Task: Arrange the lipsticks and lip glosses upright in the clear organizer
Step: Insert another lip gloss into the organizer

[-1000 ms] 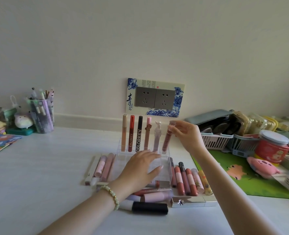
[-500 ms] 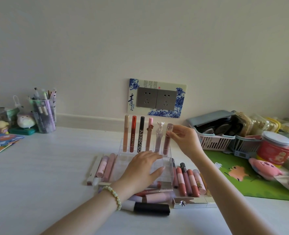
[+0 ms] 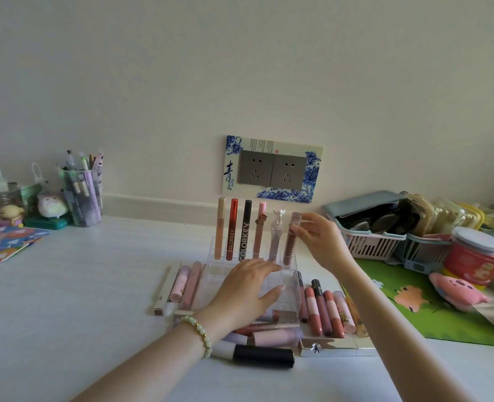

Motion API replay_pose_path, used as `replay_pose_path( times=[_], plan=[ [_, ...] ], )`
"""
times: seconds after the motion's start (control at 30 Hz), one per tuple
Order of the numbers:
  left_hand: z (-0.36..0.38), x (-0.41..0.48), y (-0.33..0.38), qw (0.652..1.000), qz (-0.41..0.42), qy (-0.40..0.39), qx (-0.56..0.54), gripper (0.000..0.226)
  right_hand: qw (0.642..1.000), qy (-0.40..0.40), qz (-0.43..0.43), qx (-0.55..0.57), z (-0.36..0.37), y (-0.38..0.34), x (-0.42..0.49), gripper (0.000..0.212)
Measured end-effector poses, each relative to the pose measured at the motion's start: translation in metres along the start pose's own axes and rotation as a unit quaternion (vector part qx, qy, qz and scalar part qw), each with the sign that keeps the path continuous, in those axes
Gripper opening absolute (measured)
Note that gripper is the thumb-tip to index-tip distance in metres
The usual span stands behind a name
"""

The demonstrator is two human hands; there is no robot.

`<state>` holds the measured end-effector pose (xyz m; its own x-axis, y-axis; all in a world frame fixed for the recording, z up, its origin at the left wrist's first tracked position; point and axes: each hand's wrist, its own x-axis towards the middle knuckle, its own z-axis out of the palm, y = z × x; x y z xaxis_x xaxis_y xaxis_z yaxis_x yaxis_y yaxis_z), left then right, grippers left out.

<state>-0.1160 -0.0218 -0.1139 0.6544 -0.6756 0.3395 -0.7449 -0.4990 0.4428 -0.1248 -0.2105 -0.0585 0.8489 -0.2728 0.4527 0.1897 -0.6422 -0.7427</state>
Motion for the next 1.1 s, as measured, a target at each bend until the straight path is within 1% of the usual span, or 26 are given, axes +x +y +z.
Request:
replay_pose_path(
  times=[0.13, 0.27, 0.37, 0.53, 0.63, 0.7, 0.77, 0.83, 0.93, 1.03, 1.07, 1.1],
  plan=[
    [0.000, 0.000, 0.000, 1.000, 0.003, 0.001, 0.003, 0.049, 1.000, -0.001, 0.008, -0.003, 0.001, -0.001, -0.001, 0.037],
    [-0.001, 0.000, 0.001, 1.000, 0.004, 0.003, 0.003, 0.049, 1.000, -0.003, 0.002, -0.006, 0.002, -0.002, -0.002, 0.034],
    [-0.001, -0.001, 0.002, 1.000, 0.002, -0.001, 0.004, 0.049, 1.000, 0.000, 0.006, -0.006, 0.002, -0.002, -0.002, 0.037],
    [-0.010, -0.003, 0.004, 1.000, -0.006, -0.012, -0.015, 0.049, 0.999, 0.040, -0.010, -0.008, -0.009, -0.011, -0.005, 0.040],
    [-0.021, -0.010, 0.003, 0.999, -0.006, -0.019, -0.029, 0.046, 0.995, 0.097, -0.018, 0.009, -0.020, -0.020, -0.008, 0.031],
    [-0.030, -0.018, 0.001, 0.999, -0.008, -0.033, -0.024, 0.046, 0.994, 0.105, -0.031, 0.021, -0.024, -0.030, -0.015, 0.021],
    [-0.039, -0.029, -0.004, 0.999, -0.017, -0.047, 0.008, 0.048, 0.996, 0.064, -0.048, 0.033, -0.023, -0.042, -0.026, 0.015],
    [-0.048, -0.041, -0.017, 0.998, -0.029, -0.048, 0.036, 0.052, 0.998, -0.002, -0.053, 0.032, -0.015, -0.054, -0.040, 0.014],
    [-0.065, -0.054, -0.040, 0.995, -0.067, -0.071, 0.014, 0.059, 0.992, -0.110, -0.057, 0.007, 0.006, -0.067, -0.057, 0.012],
    [-0.086, -0.064, -0.063, 0.994, -0.086, -0.060, 0.005, 0.066, 0.981, -0.178, -0.076, -0.003, 0.033, -0.072, -0.065, 0.011],
    [-0.093, -0.067, -0.069, 0.994, -0.094, -0.062, 0.008, 0.075, 0.978, -0.195, -0.078, 0.004, 0.042, -0.073, -0.066, 0.010],
    [-0.099, -0.070, -0.075, 0.992, -0.108, -0.070, 0.010, 0.093, 0.975, -0.209, -0.077, 0.010, 0.049, -0.074, -0.066, 0.010]
  ],
)
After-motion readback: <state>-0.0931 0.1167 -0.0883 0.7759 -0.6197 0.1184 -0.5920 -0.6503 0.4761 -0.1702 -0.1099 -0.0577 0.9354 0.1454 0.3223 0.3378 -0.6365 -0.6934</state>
